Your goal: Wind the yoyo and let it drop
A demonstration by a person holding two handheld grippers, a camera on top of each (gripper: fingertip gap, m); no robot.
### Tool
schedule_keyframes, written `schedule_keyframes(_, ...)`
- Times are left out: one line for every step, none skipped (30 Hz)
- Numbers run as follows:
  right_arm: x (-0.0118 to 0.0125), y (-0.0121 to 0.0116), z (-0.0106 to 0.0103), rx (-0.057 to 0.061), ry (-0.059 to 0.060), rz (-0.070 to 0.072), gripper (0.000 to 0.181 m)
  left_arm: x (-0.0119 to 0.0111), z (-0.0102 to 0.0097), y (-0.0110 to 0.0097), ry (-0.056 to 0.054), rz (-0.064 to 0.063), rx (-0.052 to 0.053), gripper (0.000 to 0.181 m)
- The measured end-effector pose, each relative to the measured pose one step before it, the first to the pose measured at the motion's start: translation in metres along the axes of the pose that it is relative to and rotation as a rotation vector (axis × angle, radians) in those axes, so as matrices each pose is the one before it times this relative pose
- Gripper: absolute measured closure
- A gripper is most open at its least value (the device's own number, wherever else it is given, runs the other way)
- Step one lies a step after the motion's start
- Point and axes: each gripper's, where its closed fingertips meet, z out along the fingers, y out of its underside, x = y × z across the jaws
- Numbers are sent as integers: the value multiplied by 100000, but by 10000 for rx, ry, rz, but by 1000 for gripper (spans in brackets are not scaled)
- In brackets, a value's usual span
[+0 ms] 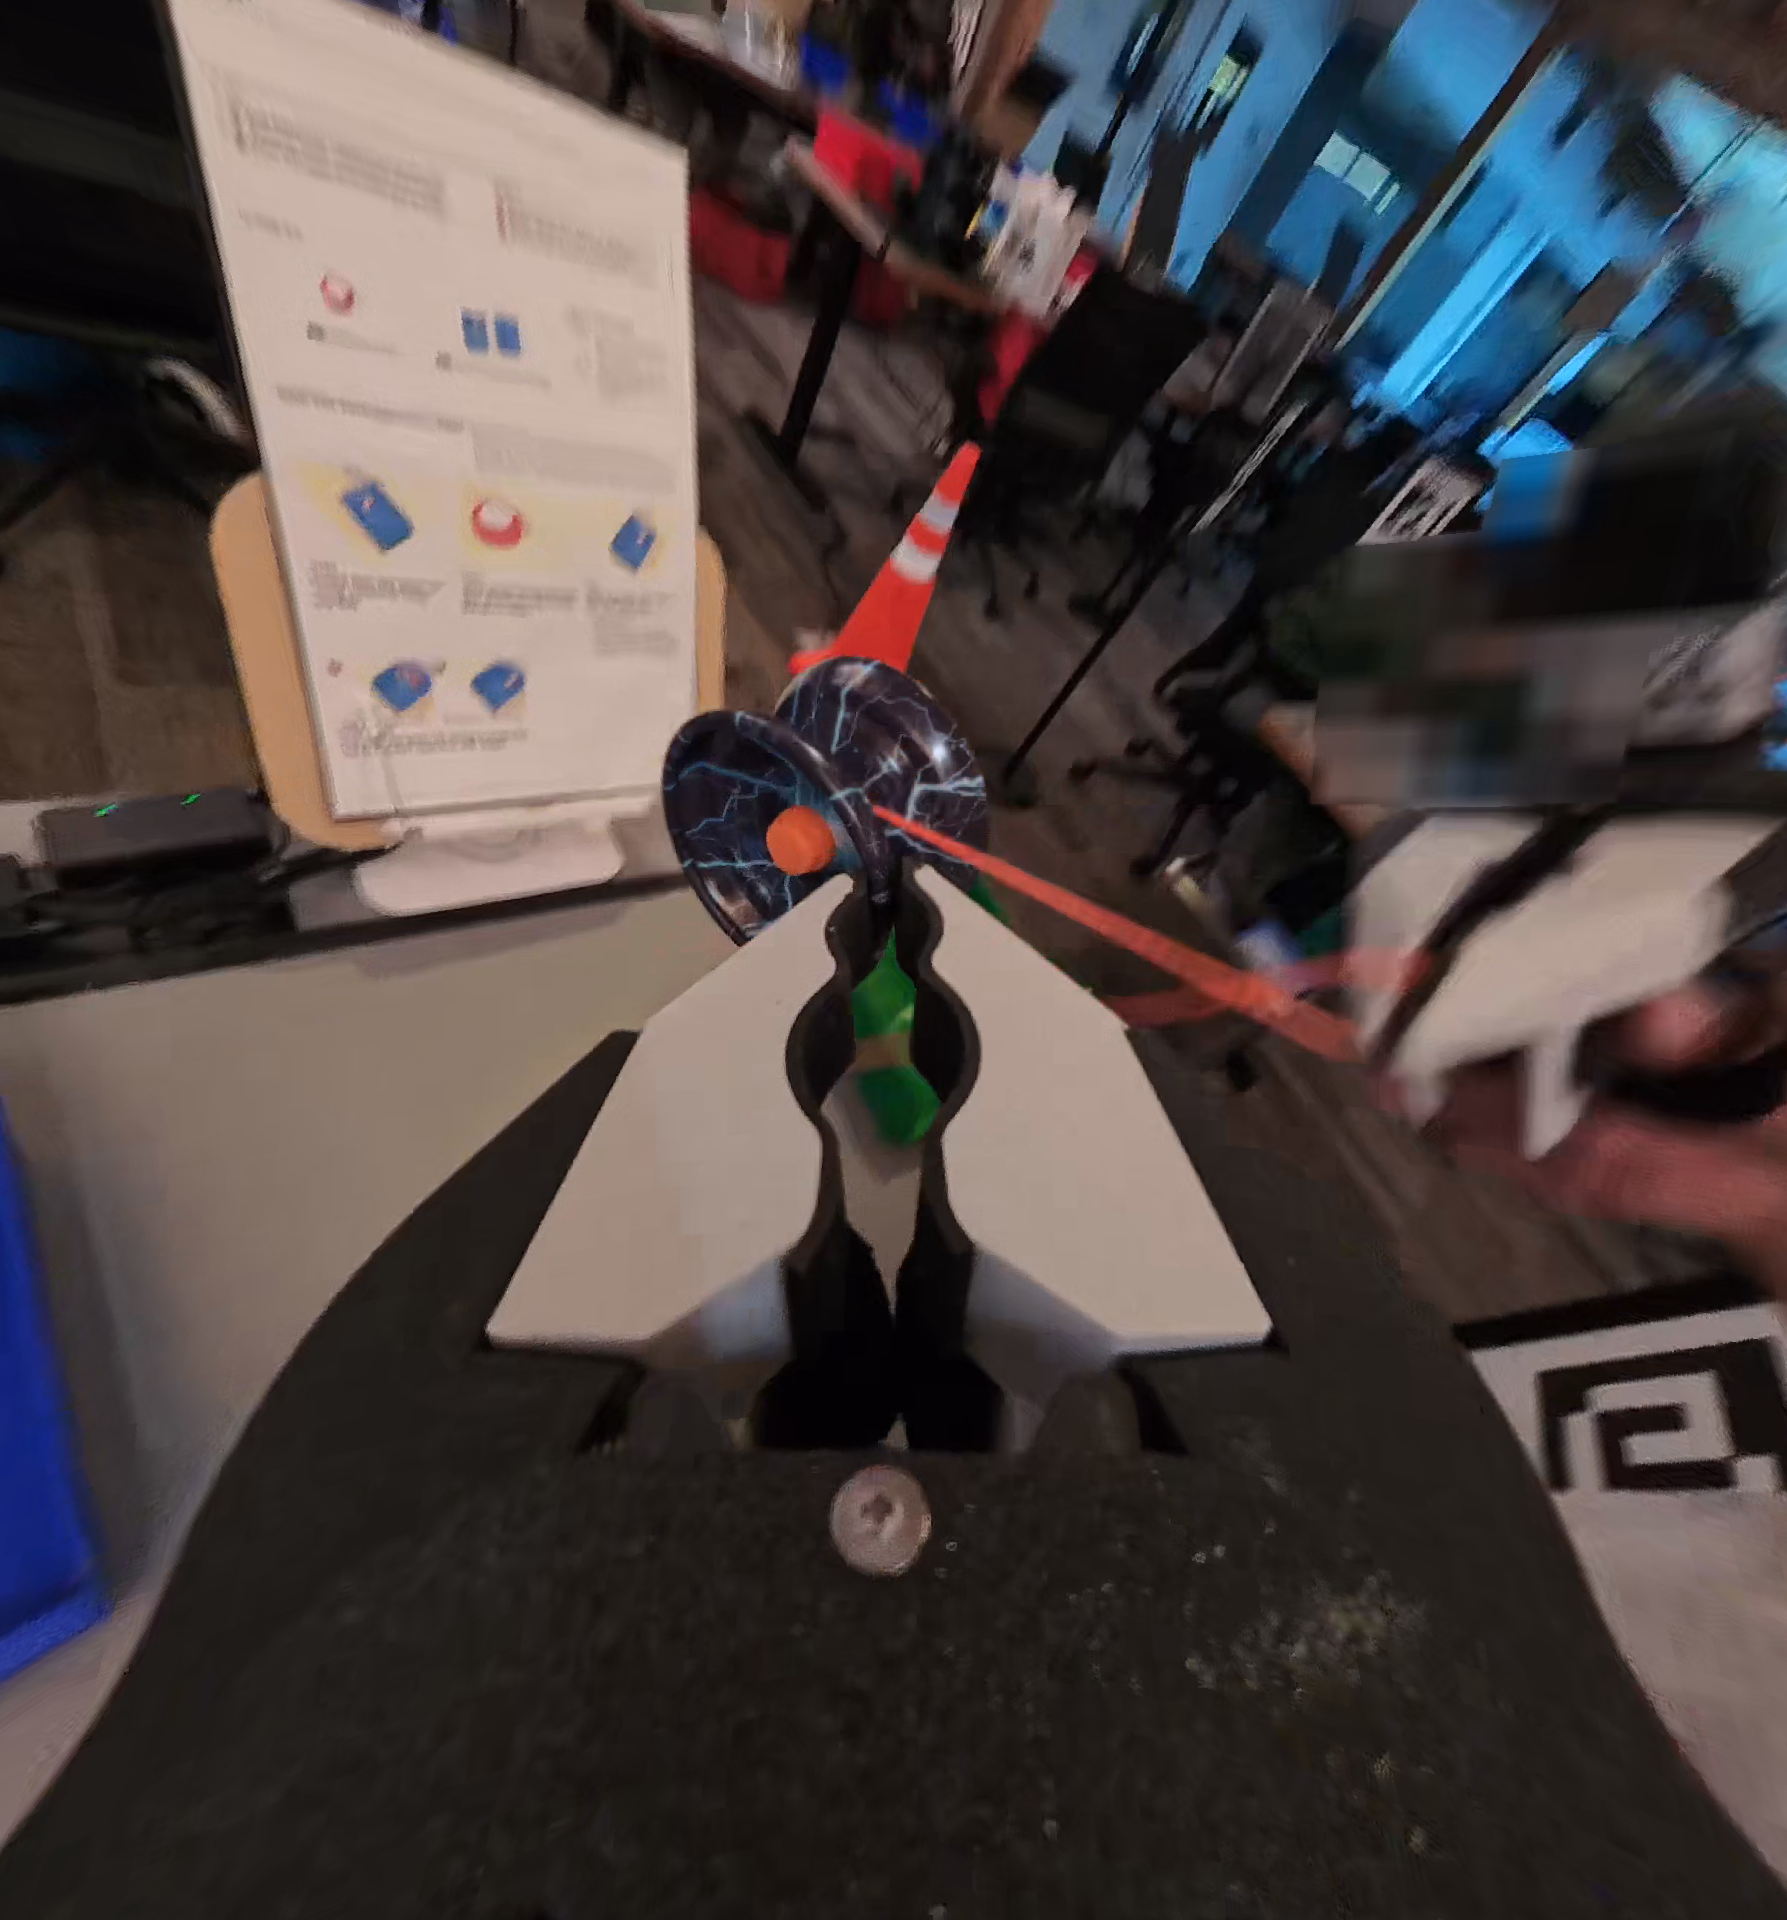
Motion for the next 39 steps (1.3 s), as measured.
schedule_keyframes(187, 1286, 648, 35, -238, 477, 181, 843, -141, -1228, 449, -273, 489, 181)
schedule_keyframes(590, 994, 513, 182, -192, 570, 181, 1246, -110, -1098, 628, -263, 470, 181)
schedule_keyframes(641, 406, 271, 442, -304, 648, 181, 1333, -2, -727, 605, -209, 306, 181)
schedule_keyframes(765, 106, 63, 419, -296, 649, 181, 1080, 48, -303, 407, -181, 99, 181)
schedule_keyframes(936, -160, -107, 377, -152, 443, 181, 925, 41, -30, 321, -152, -16, 181)
schedule_keyframes(834, -369, -223, 325, -153, 362, 181, 930, 5, 127, 339, -96, -70, 181)
schedule_keyframes(613, -532, -288, 267, -202, 312, 181, 832, -72, 213, 264, 3, -76, 181)
schedule_keyframes(553, -714, -373, 229, -112, 151, 181, 788, -126, 325, 220, 97, -122, 181)
schedule_keyframes(440, -916, -417, 230, -69, 104, 181, 900, -114, 541, 304, 167, -237, 181)
schedule_keyframes(446, -899, -383, 101, 40, 109, 181, 1002, -91, 697, 380, 207, -324, 181)
schedule_keyframes(523, -838, -351, -33, 239, -113, 181, 808, -59, 696, 227, 249, -288, 181)
schedule_keyframes(-131, -1024, -289, 44, -25, -206, 181, 487, 24, 924, 34, 314, -419, 181)
schedule_keyframes(-408, -1095, -222, 65, -44, -165, 181, 152, 129, 1174, -127, 325, -578, 181)
schedule_keyframes(-614, -933, -68, -50, -18, -294, 181, -138, 184, 1202, -267, 323, -581, 181)
schedule_keyframes(-730, -799, 5, -149, 48, -400, 181, -338, 251, 1235, -324, 322, -563, 181)
schedule_keyframes(-860, -630, 97, -256, 68, -487, 181, -654, 311, 1181, -450, 315, -505, 181)
schedule_keyframes(-713, -49, 300, -565, 260, -564, 181, -948, 291, 954, -568, 252, -369, 181)
schedule_keyframes(-349, 262, 397, -640, 591, -743, 181, -855, 254, 702, -409, 126, -282, 181)
schedule_keyframes(-434, 352, 441, -586, 600, -795, 181, -776, 233, 452, -309, 56, -199, 181)
schedule_keyframes(-622, 353, 438, -496, 481, -692, 181, -1069, 199, 262, -458, 22, -121, 181)
schedule_keyframes(-528, 438, 424, -485, 500, -621, 181, -1170, 151, 151, -501, 30, -82, 181)
schedule_keyframes(-368, 449, 422, -376, 524, -598, 181, -1018, 74, -83, -402, -15, 12, 181)
schedule_keyframes(-433, 476, 421, -287, 377, -497, 181, -821, -37, -356, -261, -176, 134, 180)
schedule_keyframes(-525, 435, 427, -147, 210, -326, 181, -529, -58, -467, -97, -249, 151, 180)
schedule_keyframes(-441, 361, 419, 10, 124, -100, 181, -435, -53, -522, -112, -159, 161, 181)
schedule_keyframes(-267, 347, 377, 126, 72, 78, 181, -448, -102, -590, -204, -48, 200, 181)
schedule_keyframes(-182, 299, 316, 248, -43, 218, 181, -287, -108, -548, -148, -17, 175, 181)
schedule_keyframes(-123, 308, 260, 301, -190, 413, 181, -165, -138, -608, -83, -84, 244, 181)
schedule_keyframes(64, 276, 141, 343, -251, 610, 181, -44, -198, -727, -17, -176, 347, 181)
schedule_keyframes(63, 92, 21, 464, -407, 732, 181, 169, -211, -703, 96, -204, 363, 181)
schedule_keyframes(-97, -176, -113, 602, -632, 870, 181, 313, -217, -641, 147, -216, 347, 181)
schedule_keyframes(-108, -249, -199, 561, -756, 1012, 181, 545, -232, -674, 257, -194, 412, 181)
schedule_keyframes(-72, -222, -232, 474, -790, 1040, 181, 787, -229, -666, 383, -160, 451, 181)
schedule_keyframes(-65, -248, -277, 418, -768, 993, 181, 863, -156, -447, 415, -143, 322, 181)
schedule_keyframes(72, -115, -247, 288, -597, 791, 181, 801, -52, -137, 396, -197, 124, 181)
schedule_keyframes(138, -82, -211, 223, -508, 646, 181, 829, -36, 51, 435, -190, 35, 181)
schedule_keyframes(56, -191, -262, 204, -474, 593, 181, 729, -45, 160, 373, -78, 3, 181)
schedule_keyframes(113, -401, -354, 256, -368, 524, 181, 596, -88, 240, 262, 95, -26, 181)
schedule_keyframes(314, -564, -467, 271, -179, 418, 181, 700, -104, 324, 319, 233, -94, 181)
